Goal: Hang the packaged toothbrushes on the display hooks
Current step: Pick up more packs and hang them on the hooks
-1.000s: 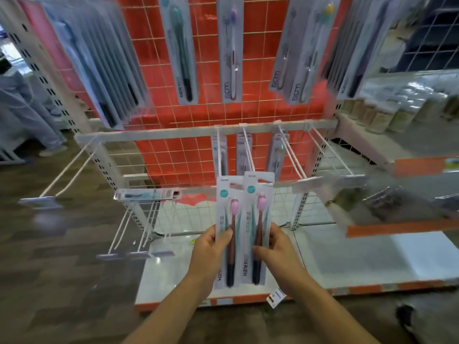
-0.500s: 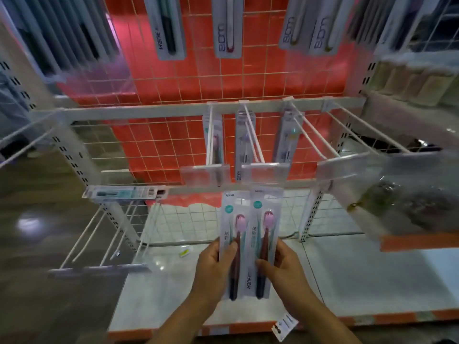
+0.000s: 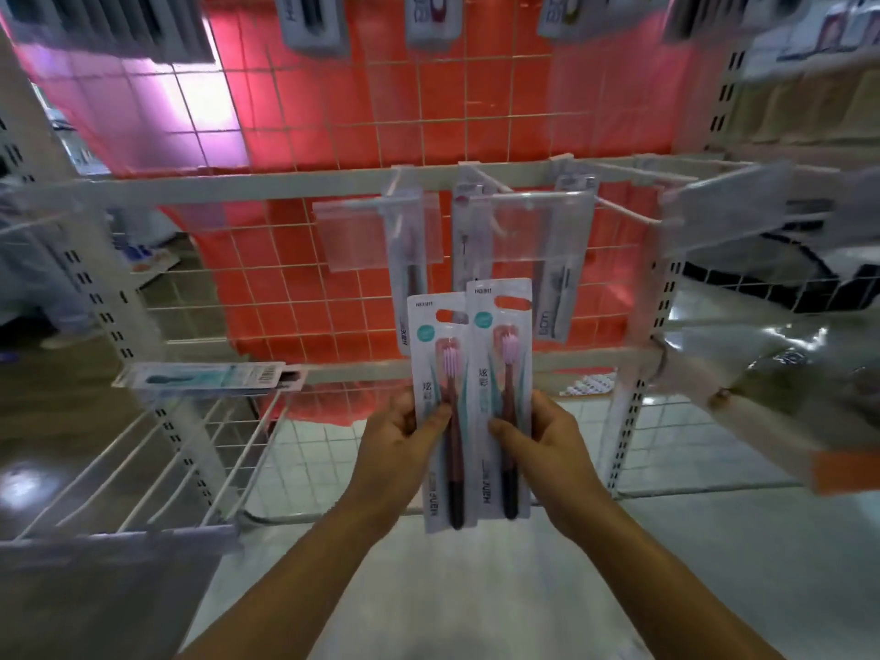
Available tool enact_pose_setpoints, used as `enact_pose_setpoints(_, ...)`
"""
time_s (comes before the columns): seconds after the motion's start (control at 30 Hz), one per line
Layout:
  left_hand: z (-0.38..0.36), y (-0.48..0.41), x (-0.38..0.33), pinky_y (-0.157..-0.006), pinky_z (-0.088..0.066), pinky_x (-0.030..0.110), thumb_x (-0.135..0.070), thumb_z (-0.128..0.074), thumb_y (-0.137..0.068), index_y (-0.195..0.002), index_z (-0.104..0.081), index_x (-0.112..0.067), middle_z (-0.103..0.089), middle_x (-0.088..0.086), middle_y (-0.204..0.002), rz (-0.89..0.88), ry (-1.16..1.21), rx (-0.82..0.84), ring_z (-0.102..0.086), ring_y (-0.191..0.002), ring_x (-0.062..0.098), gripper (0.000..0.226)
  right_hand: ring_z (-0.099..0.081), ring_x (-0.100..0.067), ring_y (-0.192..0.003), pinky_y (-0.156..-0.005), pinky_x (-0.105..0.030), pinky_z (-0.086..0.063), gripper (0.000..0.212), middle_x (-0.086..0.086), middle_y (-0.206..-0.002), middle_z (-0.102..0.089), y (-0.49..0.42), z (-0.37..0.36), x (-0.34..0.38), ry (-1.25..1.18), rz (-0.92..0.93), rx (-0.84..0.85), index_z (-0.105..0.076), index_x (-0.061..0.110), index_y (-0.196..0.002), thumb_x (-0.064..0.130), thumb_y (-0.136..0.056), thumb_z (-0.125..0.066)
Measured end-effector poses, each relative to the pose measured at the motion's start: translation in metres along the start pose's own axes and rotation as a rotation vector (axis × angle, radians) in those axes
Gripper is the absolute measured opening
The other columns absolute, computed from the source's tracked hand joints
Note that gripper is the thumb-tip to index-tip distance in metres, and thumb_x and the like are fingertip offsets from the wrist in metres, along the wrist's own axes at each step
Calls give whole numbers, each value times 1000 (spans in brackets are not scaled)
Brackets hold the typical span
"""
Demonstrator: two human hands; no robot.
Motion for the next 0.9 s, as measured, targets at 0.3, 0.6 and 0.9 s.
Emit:
enact_pose_setpoints(0.3, 16, -1, -5, -81, -59, 33, -10, -59, -93, -98, -68, -19, -76, -3, -93, -142, 12, 55, -72, -93, 18, 14, -71, -8, -88, -71, -24, -58, 20, 4, -95, -73, 3, -15, 3, -77, 142, 7, -64, 25, -101, 8, -91, -62)
enact_pose_setpoints(0.6, 28, 1, -28, -81, -59, 32, -9, -55, -97, -104, -66, -19, -76, -2, -99, -270, 107, 41, -72, -95, 17, 17, -70, -10, -90, -74, -28, -59, 18, 1, -99, -71, 5, -32, 24, -148, 267, 13, -61, 24, -102, 10, -91, -61)
enact_pose_setpoints(0.9, 27, -1, -50, -75, -60, 30, -18, -54, -98, -106, -65, -16, -75, 1, -97, -303, 132, -33, -72, -91, 17, 14, -71, -10, -87, -69, -24, -58, 15, 1, -96, -71, 3, -33, 41, -174, 323, 40, -61, 22, -102, 12, -91, -61)
Point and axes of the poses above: each hand's wrist, its own y-axis away from the middle knuckle, its own z-axis out of the back of the hand, x = y × z, the point moved 9 cm from there along -y, towards the middle knuckle
